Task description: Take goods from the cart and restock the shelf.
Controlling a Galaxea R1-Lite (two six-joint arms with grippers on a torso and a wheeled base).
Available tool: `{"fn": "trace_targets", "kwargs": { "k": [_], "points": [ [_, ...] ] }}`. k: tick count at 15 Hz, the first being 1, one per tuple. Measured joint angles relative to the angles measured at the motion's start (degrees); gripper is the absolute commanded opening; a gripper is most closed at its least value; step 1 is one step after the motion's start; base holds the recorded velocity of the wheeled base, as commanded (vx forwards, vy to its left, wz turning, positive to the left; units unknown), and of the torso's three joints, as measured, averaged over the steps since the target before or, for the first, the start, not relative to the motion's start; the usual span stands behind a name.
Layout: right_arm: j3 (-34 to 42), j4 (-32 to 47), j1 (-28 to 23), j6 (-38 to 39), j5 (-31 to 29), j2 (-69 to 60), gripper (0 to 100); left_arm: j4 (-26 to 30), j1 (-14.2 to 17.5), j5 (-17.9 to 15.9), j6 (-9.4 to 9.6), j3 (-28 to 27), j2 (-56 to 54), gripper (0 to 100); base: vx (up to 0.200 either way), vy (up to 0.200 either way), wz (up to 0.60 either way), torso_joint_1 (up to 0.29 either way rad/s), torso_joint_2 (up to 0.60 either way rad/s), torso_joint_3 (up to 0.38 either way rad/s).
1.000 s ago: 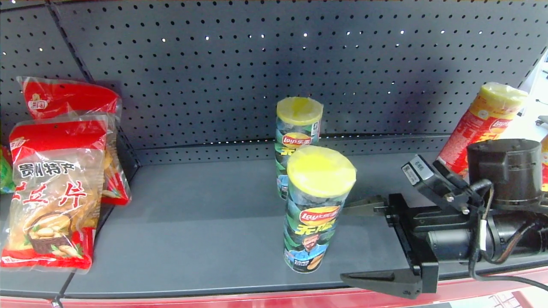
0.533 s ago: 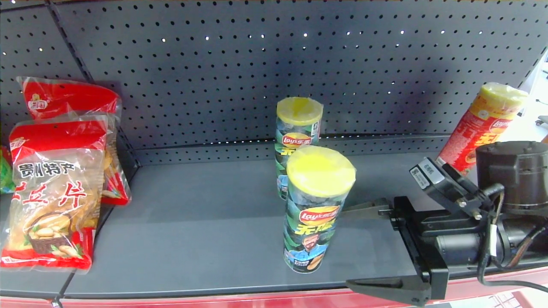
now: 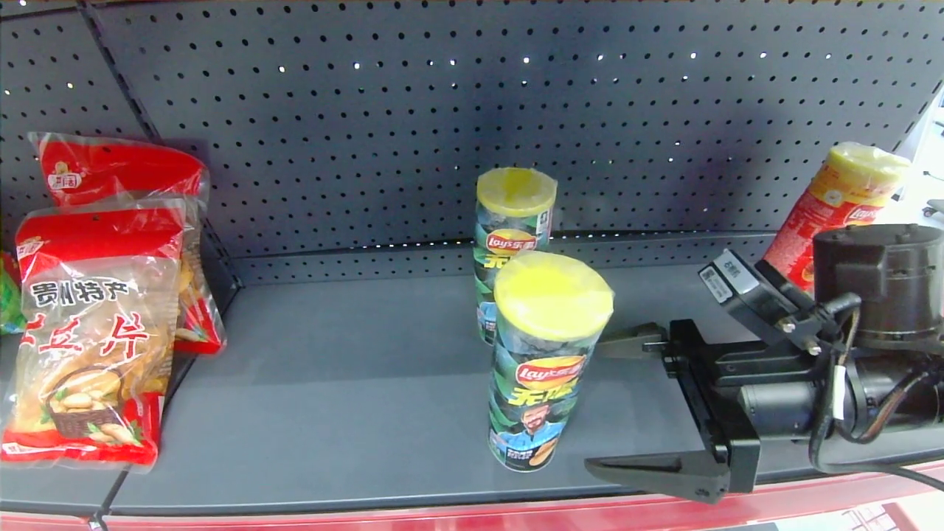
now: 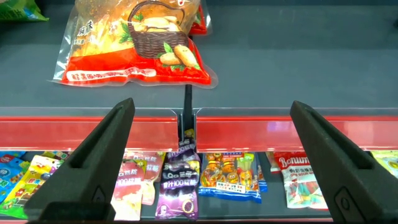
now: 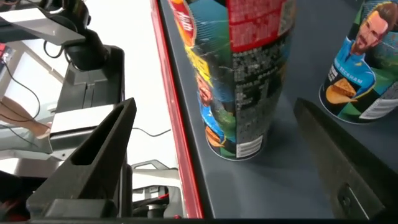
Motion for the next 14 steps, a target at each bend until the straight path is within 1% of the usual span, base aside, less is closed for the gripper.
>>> {"fn": "trace_targets", "kwargs": {
  "k": [3,14],
  "points": [
    [0.41,0.01,0.83,-0.05,0.28,-0.96,100,0.00,0.00,0.00,0.00,0.00,0.00,100,0.000,0.000,0.00,0.000,0.00,0.000],
    [2.80,0.00,0.94,-0.06,1.10,-4.95,100,0.00,0.00,0.00,-0.02,-0.02,0.00,100,0.000,0.000,0.00,0.000,0.00,0.000]
  ]
}}
